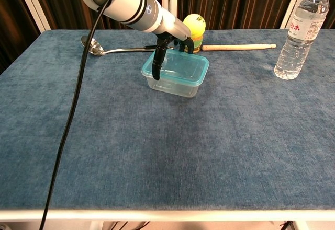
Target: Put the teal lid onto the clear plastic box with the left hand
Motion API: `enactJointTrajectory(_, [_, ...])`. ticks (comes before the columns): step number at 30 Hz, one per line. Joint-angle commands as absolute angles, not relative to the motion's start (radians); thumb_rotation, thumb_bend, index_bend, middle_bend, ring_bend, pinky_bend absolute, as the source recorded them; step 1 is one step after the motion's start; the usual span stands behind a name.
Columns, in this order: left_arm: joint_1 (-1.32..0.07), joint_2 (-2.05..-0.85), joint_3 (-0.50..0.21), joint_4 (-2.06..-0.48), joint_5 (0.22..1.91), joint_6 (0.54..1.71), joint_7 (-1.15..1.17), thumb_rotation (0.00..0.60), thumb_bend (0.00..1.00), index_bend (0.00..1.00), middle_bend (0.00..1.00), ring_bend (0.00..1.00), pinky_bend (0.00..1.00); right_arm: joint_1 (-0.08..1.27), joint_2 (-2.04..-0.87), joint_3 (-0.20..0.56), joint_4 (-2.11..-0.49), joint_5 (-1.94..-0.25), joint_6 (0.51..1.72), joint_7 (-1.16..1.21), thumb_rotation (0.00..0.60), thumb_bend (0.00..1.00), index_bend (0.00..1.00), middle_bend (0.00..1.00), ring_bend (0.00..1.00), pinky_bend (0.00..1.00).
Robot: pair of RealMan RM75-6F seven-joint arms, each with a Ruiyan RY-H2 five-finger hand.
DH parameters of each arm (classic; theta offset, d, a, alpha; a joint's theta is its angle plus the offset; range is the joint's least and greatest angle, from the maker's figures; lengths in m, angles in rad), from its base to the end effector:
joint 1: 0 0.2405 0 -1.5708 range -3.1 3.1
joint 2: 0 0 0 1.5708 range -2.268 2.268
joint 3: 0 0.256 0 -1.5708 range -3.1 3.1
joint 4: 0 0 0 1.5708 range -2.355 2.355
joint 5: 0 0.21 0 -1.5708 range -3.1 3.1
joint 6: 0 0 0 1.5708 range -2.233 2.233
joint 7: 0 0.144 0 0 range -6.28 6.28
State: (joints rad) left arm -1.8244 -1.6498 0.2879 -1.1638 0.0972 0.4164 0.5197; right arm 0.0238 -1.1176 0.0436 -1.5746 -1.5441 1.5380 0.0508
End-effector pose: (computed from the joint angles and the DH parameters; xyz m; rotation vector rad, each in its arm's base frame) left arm 0.0309 0.4269 -0.0742 -2.3007 -0.6598 -0.2923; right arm -0.3203 -0.1608 0.1667 1.3558 -0.8969 0.9225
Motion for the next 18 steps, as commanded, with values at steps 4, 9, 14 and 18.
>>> enactJointTrajectory(4, [-1.812, -1.589, 0.256, -1.252, 0.132, 0.483, 0.467, 0.6, 0.0, 0.0, 0.0, 0.0, 0.04, 0.023, -1.117, 0.043, -1.571, -1.55, 1.542, 0.058, 0.6, 0.12, 0.0, 0.0, 0.0, 0.0])
enactJointTrajectory(9, [-1.744, -1.494, 0.204, -1.401, 0.237, 0.604, 0.412, 0.6, 0.0, 0.0, 0.0, 0.0, 0.03, 0.024, -1.116, 0.042, -1.566, -1.555, 1.543, 0.065, 0.6, 0.12, 0.0, 0.0, 0.0, 0.0])
enactJointTrajectory(14, [-1.642, -1.422, 0.18, -1.577, 0.385, 0.776, 0.389, 0.6, 0.0, 0.16, 0.1, 0.0, 0.03, 0.029, -1.118, 0.042, -1.564, -1.565, 1.542, 0.065, 0.6, 0.12, 0.0, 0.0, 0.0, 0.0])
enactJointTrajectory(18, [-1.574, -1.417, 0.188, -1.662, 0.492, 0.871, 0.422, 0.6, 0.0, 0.23, 0.16, 0.03, 0.03, 0.035, -1.123, 0.041, -1.565, -1.572, 1.537, 0.063, 0.6, 0.12, 0.0, 0.0, 0.0, 0.0])
